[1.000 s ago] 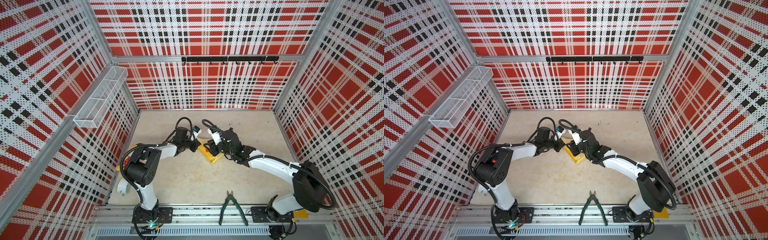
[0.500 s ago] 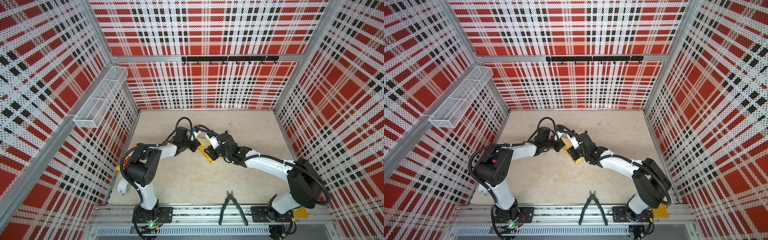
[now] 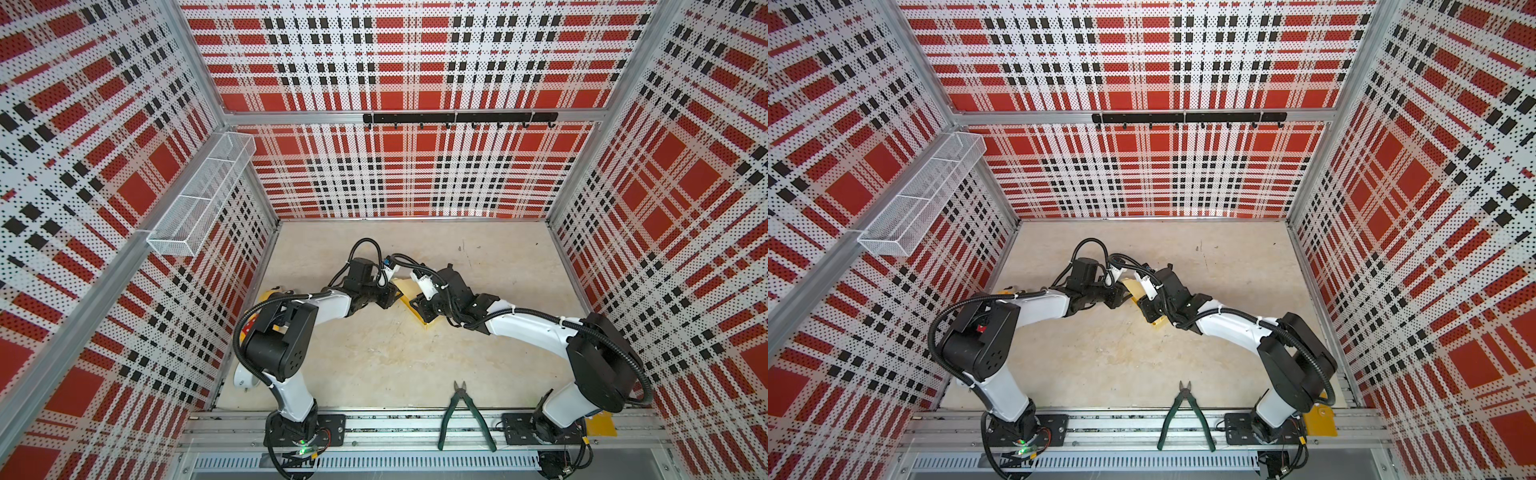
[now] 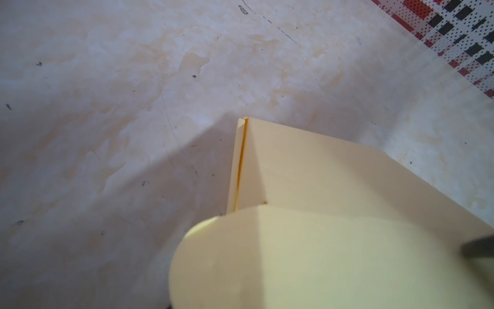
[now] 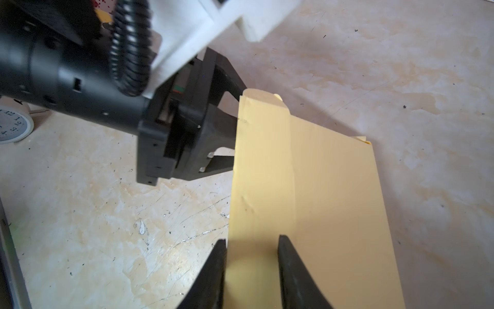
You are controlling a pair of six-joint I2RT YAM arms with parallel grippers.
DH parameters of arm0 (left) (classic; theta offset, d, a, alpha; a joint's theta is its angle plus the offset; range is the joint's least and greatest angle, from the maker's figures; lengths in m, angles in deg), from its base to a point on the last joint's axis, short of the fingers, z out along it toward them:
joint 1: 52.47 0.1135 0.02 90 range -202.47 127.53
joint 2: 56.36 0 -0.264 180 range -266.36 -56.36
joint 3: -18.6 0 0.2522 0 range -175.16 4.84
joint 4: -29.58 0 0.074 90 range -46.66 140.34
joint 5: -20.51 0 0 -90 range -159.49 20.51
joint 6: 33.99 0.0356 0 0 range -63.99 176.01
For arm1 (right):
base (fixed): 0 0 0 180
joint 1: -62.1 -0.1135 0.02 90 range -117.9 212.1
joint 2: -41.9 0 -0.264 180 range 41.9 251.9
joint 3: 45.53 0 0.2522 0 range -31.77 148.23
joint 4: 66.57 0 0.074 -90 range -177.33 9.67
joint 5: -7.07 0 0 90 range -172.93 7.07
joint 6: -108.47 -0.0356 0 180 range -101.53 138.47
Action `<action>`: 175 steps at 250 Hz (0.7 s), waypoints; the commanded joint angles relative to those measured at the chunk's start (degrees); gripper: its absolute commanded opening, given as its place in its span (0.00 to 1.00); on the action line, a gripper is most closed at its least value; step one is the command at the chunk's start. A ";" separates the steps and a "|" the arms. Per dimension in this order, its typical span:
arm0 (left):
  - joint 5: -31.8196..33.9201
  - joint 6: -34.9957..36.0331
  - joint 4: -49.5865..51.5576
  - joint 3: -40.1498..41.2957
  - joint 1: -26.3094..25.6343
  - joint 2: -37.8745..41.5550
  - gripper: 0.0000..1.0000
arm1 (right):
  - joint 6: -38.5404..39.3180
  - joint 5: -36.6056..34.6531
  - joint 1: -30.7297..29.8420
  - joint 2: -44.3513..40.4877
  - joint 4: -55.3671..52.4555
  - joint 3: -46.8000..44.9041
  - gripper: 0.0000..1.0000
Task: Assemble paper box
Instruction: Close the paper box at the center of the table.
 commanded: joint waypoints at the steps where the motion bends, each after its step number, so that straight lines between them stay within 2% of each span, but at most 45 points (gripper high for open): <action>1: 0.22 -1.49 0.98 1.37 0.66 3.97 0.48 | 1.00 -1.17 0.28 1.04 0.69 0.14 0.34; 53: -3.51 -6.98 6.56 3.89 3.71 11.16 0.48 | 0.65 -1.16 0.46 0.94 1.18 -0.56 0.34; 94: -2.88 -1.77 19.57 2.43 4.24 18.26 0.50 | 0.88 -0.90 0.55 1.10 2.10 -1.39 0.34; 123: -3.00 1.01 27.53 -3.24 5.87 19.94 0.50 | 0.46 0.01 0.62 1.48 3.15 -2.27 0.34; 146: -3.50 3.17 31.71 -8.85 5.09 18.82 0.50 | 0.00 1.10 0.56 2.24 4.06 -2.95 0.34; 150: -3.52 3.74 32.46 -9.73 3.18 18.53 0.50 | -0.01 1.14 0.55 2.39 4.16 -3.06 0.34; 175: -2.82 7.04 35.32 -13.78 -0.54 16.39 0.50 | -0.14 1.40 0.54 3.21 4.52 -3.52 0.34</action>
